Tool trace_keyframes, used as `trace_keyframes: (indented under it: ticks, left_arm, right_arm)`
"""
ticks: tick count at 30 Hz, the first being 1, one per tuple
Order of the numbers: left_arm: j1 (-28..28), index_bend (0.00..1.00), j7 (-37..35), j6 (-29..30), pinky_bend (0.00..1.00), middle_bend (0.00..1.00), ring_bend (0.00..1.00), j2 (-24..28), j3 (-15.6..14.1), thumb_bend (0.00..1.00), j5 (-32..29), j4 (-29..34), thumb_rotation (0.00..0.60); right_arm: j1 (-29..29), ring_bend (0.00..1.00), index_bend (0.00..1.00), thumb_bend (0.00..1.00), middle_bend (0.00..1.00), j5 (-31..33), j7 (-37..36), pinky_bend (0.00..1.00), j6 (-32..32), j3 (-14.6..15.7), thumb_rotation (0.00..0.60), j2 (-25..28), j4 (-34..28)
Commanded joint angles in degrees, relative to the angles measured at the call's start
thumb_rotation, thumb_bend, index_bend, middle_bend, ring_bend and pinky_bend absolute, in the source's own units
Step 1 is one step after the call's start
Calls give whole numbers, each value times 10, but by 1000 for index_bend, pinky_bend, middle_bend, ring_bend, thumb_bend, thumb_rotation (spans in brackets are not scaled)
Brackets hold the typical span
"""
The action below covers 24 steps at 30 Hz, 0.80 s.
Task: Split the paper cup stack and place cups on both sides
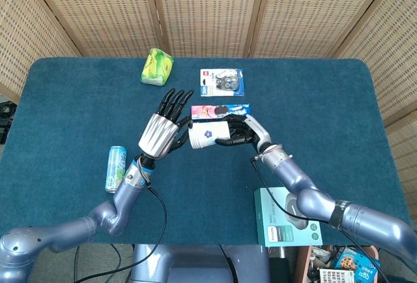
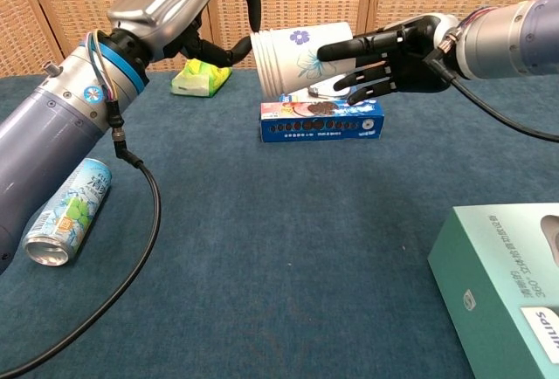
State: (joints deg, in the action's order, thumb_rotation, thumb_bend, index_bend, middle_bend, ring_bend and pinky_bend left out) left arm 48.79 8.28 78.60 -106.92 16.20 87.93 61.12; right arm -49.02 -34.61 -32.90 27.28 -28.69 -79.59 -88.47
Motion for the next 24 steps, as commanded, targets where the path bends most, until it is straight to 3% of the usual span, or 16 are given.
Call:
trace_keyframes:
  ticks: [1, 18, 24]
  left_arm:
    - [1, 638, 0, -1, 0, 9, 0, 0, -1, 538, -1, -1, 600]
    - [-49, 657, -38, 37, 0, 9, 0, 48, -21, 539, -3, 4, 600]
    - [-69, 657, -42, 35, 0, 6, 0, 90, -32, 539, -5, 16, 600]
  right_arm:
    - [1, 515, 585, 402, 623, -2, -1, 590, -1, -1, 600, 1, 1]
    - [33, 515, 585, 404, 627, -35, -5, 590, -15, 7, 600, 31, 42]
    - [51, 515, 585, 405, 628, -86, 10, 590, -9, 20, 600, 36, 78]
